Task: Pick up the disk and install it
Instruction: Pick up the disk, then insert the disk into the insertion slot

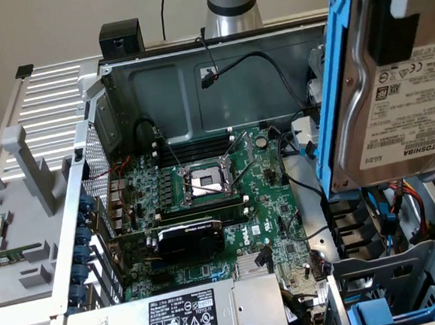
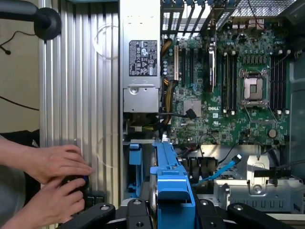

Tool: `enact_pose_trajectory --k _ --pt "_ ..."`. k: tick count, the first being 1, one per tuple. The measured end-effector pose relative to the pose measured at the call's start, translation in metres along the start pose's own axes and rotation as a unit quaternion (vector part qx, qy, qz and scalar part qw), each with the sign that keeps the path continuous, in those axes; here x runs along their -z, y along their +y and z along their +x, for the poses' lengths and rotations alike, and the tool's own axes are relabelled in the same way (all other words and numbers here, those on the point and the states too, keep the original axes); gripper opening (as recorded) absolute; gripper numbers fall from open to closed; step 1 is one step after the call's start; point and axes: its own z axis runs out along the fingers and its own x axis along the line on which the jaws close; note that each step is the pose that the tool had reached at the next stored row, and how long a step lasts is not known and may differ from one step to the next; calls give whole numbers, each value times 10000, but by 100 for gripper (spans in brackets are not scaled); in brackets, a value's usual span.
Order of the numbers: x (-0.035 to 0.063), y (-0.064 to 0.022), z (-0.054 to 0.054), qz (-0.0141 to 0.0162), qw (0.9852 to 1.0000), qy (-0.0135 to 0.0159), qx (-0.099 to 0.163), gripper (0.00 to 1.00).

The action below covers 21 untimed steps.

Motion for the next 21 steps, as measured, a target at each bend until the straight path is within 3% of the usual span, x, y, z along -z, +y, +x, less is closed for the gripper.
enact_pose_trajectory --k 9,21 --pt "-85 -55 67 -2 10000 -3 -71 37" --pt "-90 -58 71 -17 10000 -3 -78 37"
